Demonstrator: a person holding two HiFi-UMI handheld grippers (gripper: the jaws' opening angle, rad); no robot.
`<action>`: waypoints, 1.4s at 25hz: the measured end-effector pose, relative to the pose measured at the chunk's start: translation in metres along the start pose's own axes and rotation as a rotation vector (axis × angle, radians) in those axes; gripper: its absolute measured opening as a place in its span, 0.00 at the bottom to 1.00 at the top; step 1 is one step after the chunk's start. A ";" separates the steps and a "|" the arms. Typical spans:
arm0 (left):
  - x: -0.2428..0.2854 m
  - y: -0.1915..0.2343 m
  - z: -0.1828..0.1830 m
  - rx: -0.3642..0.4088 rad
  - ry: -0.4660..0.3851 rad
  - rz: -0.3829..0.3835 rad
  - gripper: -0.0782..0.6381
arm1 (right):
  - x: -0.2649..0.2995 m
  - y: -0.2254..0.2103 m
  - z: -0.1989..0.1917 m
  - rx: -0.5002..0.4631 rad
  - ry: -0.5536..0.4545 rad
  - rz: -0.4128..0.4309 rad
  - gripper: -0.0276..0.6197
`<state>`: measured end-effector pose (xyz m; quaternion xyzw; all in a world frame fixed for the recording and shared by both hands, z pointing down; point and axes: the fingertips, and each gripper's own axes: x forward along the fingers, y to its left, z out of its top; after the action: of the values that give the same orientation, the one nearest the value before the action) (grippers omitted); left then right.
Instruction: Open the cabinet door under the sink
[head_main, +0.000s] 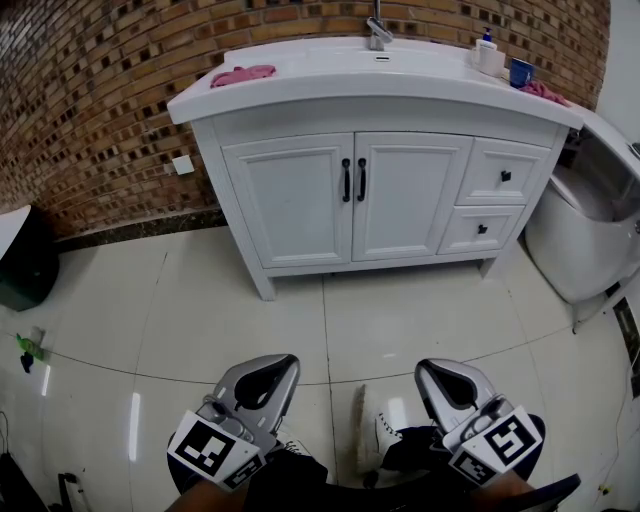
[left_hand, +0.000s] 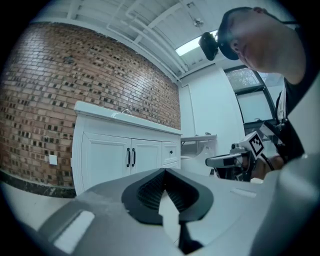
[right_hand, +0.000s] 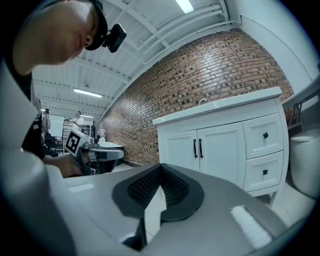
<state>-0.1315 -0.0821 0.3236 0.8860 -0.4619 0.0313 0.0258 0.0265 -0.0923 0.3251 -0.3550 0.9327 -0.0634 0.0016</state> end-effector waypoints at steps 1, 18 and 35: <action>0.001 0.000 0.000 0.015 0.002 0.005 0.12 | -0.001 -0.001 0.000 -0.001 -0.001 -0.003 0.05; 0.043 0.021 0.036 0.011 0.000 0.022 0.25 | -0.010 -0.010 0.009 -0.027 -0.044 -0.011 0.05; 0.152 0.077 0.071 0.120 0.025 0.116 0.29 | -0.022 -0.034 -0.001 -0.009 -0.025 -0.056 0.05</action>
<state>-0.1059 -0.2554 0.2666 0.8573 -0.5093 0.0714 -0.0233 0.0651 -0.1031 0.3297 -0.3818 0.9225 -0.0550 0.0098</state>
